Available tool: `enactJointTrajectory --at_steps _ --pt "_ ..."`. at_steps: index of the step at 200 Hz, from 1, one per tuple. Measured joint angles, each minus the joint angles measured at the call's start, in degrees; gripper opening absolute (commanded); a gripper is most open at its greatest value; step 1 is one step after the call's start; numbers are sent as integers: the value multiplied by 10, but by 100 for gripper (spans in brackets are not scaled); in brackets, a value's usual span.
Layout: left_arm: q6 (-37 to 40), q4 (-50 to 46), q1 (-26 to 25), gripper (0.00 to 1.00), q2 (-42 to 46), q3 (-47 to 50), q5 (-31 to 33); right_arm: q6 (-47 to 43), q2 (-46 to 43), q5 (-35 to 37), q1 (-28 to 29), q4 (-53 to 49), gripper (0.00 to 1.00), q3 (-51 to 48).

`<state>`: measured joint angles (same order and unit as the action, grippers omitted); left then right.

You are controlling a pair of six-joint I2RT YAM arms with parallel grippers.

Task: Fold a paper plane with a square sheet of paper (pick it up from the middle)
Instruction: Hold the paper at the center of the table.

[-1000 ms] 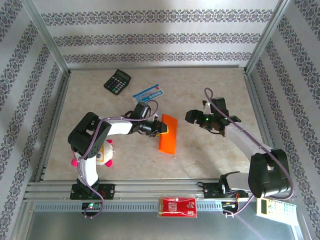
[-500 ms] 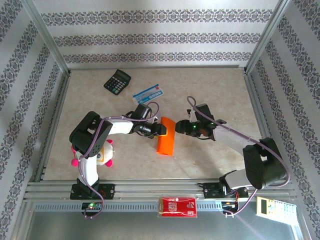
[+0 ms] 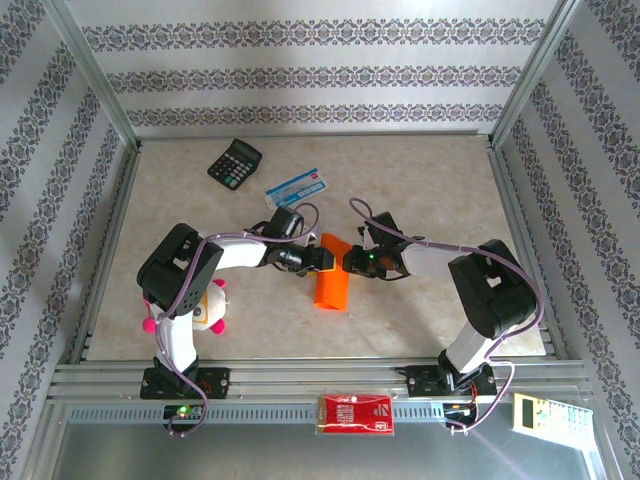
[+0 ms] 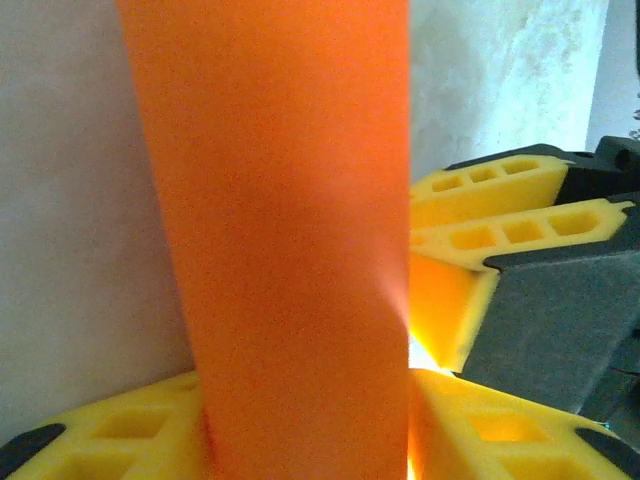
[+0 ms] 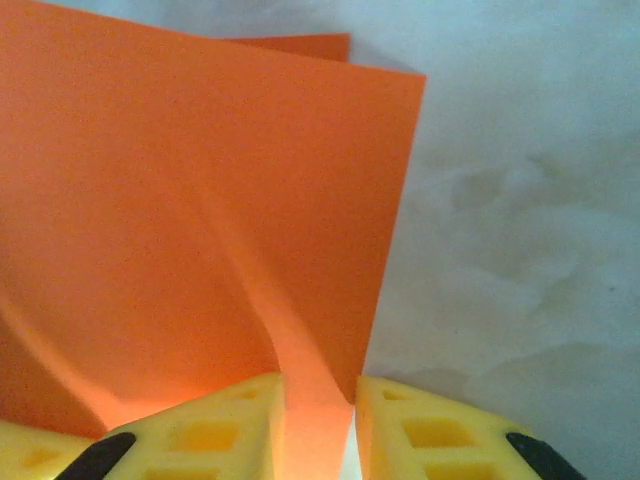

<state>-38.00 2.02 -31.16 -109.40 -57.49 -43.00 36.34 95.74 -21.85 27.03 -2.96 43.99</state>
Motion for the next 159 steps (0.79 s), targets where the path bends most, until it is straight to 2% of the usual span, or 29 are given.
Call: enactJointTrajectory --at_steps 40,69,124,159 --pt "18 -41 0 54 4 -14 26 7 4 4 1 -1 22 2" --pt "30 -68 -4 51 4 -26 44 12 7 5 1 -2 23 5" --pt "48 -111 -7 38 4 -40 89 14 9 -1 1 -13 30 15" --pt "48 -117 -7 38 6 -40 100 9 6 -7 1 -8 33 20"
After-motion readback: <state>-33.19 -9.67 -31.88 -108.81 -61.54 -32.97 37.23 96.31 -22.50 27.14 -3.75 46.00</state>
